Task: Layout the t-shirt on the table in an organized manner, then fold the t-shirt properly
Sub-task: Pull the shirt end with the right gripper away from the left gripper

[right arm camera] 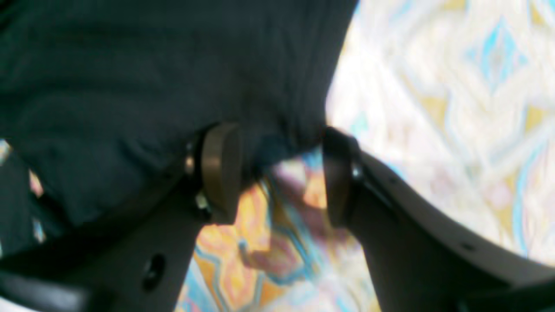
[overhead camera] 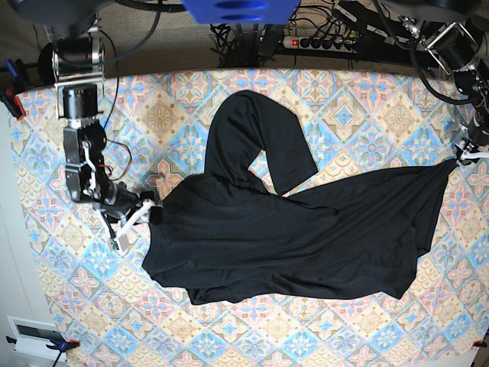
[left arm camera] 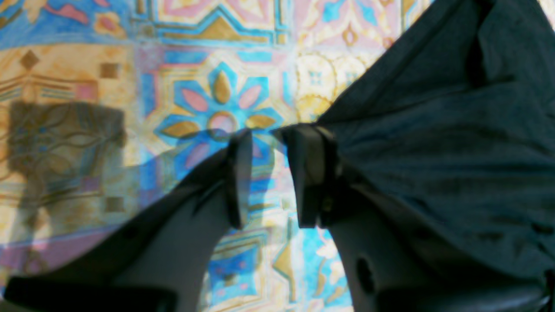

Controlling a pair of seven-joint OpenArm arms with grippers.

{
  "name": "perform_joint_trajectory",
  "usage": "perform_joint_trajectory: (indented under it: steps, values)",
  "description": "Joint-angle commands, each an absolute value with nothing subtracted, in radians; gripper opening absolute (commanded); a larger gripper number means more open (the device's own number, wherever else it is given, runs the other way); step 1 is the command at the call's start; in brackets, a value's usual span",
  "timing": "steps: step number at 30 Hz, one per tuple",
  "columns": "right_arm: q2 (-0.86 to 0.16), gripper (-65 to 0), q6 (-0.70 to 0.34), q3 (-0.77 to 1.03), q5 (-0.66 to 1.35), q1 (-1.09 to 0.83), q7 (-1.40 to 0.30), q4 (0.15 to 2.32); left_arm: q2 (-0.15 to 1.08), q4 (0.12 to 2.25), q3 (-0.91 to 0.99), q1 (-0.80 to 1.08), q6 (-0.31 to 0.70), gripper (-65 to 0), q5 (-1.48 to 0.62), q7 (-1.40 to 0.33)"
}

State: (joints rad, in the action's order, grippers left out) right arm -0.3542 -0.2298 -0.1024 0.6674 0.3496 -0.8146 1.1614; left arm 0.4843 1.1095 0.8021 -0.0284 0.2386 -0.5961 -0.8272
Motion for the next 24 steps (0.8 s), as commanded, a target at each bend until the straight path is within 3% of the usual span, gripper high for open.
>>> perform_joint_trajectory:
  steps: [1, 8, 20, 24]
  values:
    - [-0.371, -36.0, -0.232, -0.099, 0.676, 0.374, -0.803, 1.152, 0.512, 1.129, 0.802, -0.041, 0.243, -47.5, -0.607, -0.809]
    - [-0.315, -36.0, -0.232, -0.099, 0.674, 0.377, -0.800, 1.023, 0.510, 1.129, 0.800, -0.044, 0.243, -47.5, -0.607, -0.809]
    - [-0.265, -36.9, -0.232, -0.104, 0.673, 0.377, -0.800, 1.012, 0.510, 1.129, 0.800, -0.076, 0.243, -47.5, -0.605, -0.812]
    - [-0.265, -50.1, -0.232, -0.097, 0.673, 0.377, -0.799, 1.012, 0.509, 1.129, 0.797, -0.076, 0.243, -47.5, -0.605, -0.811]
